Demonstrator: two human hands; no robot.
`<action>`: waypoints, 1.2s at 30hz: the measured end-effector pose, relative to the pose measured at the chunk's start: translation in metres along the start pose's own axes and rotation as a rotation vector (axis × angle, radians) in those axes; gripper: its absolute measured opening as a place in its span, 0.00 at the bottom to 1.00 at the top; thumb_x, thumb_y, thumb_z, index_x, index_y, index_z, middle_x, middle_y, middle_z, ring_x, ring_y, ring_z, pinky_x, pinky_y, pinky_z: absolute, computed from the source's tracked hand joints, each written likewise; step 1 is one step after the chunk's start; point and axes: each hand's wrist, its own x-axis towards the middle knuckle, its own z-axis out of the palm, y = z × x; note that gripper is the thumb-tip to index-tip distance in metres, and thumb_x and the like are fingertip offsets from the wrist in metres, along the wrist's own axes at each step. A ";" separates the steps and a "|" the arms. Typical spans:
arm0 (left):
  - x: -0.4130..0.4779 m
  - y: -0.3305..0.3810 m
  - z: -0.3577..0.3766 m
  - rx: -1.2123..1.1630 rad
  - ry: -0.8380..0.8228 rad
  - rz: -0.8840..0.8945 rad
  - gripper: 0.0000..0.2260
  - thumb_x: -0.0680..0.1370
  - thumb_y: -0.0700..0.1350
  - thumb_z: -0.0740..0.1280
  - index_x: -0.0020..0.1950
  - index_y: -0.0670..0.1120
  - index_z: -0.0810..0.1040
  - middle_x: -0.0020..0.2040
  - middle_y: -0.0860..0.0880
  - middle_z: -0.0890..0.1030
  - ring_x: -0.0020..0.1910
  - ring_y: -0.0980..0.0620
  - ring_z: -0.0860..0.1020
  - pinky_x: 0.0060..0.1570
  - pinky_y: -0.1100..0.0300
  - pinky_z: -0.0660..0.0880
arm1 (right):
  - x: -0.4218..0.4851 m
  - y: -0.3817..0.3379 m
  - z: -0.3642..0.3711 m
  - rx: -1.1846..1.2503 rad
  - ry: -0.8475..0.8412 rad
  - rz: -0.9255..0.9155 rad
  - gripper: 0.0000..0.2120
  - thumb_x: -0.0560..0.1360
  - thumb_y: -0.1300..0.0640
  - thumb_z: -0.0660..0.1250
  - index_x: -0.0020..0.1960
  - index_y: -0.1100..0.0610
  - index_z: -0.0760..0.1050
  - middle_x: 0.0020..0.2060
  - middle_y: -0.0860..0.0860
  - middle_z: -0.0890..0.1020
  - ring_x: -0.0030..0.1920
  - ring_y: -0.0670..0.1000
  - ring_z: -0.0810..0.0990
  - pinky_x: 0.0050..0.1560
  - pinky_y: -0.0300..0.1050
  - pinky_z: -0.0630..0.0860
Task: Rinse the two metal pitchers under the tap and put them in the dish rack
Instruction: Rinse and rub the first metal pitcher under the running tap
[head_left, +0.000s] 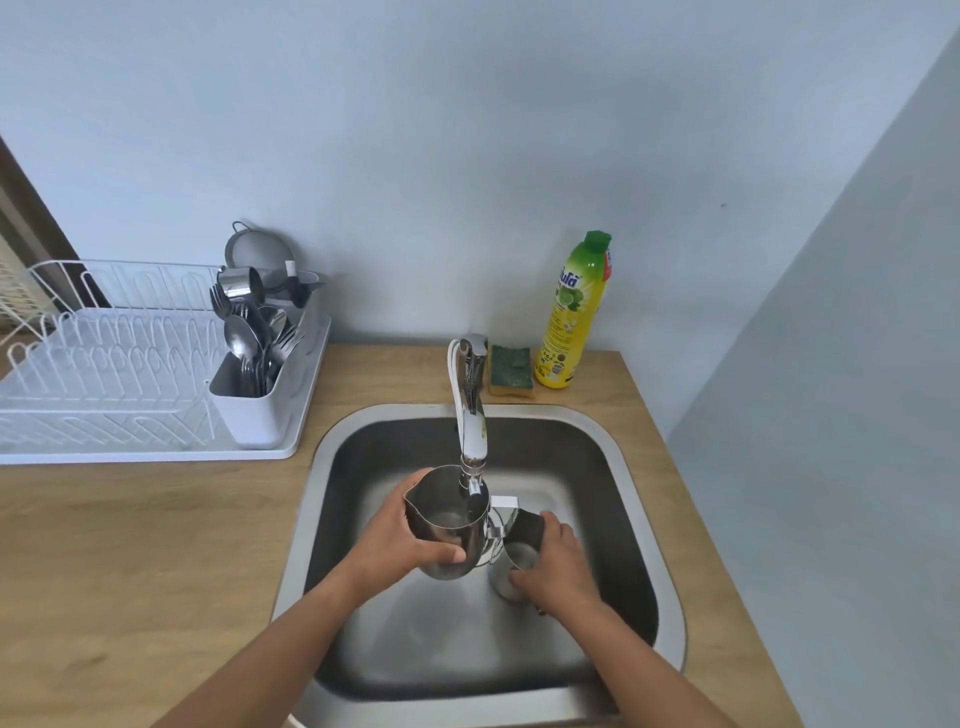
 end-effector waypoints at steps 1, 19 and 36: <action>0.000 0.000 0.000 0.002 -0.002 -0.007 0.40 0.57 0.41 0.84 0.65 0.57 0.73 0.59 0.55 0.82 0.59 0.57 0.80 0.65 0.53 0.75 | 0.008 0.001 -0.004 0.001 0.000 -0.003 0.45 0.66 0.51 0.72 0.77 0.53 0.53 0.70 0.54 0.65 0.70 0.56 0.65 0.67 0.50 0.70; 0.001 -0.005 0.009 0.031 -0.055 -0.076 0.39 0.57 0.46 0.83 0.64 0.61 0.71 0.57 0.61 0.81 0.59 0.58 0.79 0.62 0.58 0.76 | 0.025 -0.011 -0.058 0.211 0.208 -0.047 0.28 0.74 0.44 0.68 0.71 0.51 0.68 0.63 0.53 0.74 0.60 0.53 0.76 0.60 0.51 0.77; 0.000 0.005 0.029 0.037 -0.089 -0.085 0.38 0.63 0.36 0.80 0.65 0.60 0.69 0.58 0.62 0.79 0.58 0.66 0.74 0.50 0.76 0.68 | -0.038 -0.019 -0.026 0.944 -0.061 0.011 0.10 0.83 0.52 0.55 0.52 0.55 0.74 0.53 0.54 0.81 0.55 0.55 0.82 0.50 0.48 0.80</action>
